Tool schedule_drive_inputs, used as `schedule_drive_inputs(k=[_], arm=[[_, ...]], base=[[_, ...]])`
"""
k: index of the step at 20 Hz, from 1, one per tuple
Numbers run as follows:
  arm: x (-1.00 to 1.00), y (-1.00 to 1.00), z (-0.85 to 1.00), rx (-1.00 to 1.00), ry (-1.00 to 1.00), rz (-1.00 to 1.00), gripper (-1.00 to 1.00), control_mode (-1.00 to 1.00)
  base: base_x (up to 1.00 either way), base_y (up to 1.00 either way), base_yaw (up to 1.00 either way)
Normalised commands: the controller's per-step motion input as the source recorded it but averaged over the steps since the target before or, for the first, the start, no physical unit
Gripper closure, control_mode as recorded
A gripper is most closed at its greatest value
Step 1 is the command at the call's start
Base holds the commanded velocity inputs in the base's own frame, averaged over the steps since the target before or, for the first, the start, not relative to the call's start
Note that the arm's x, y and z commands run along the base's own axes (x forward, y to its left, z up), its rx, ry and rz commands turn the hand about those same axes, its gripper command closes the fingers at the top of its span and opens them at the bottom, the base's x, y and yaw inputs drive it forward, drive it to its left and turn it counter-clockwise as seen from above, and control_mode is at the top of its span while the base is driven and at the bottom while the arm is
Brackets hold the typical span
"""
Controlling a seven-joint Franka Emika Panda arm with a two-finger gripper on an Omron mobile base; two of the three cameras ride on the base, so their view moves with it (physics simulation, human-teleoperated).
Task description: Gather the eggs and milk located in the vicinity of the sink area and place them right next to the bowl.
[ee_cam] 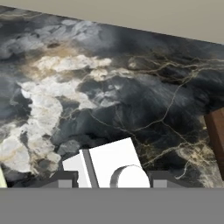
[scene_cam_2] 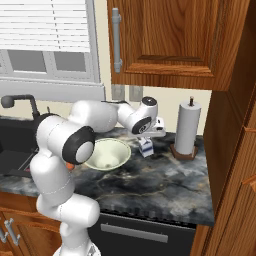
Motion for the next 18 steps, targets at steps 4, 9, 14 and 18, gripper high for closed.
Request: schedule_drive_inputs(k=[4,9,14,18], arm=[[-0.16,0.0,0.0,0.0,0.0,0.0,1.0,-1.0],[-0.14,0.0,0.0,0.0,0.0,0.0,1.0,-1.0],[-0.09,0.0,0.0,0.0,0.0,0.0,1.0,-1.0],[-0.13,0.06,0.0,0.0,0.0,0.0,1.0,-1.0]], base=[[0.0,0.0,0.0],[0.0,0.0,0.0],[0.0,0.0,0.0],[0.0,0.0,0.0]])
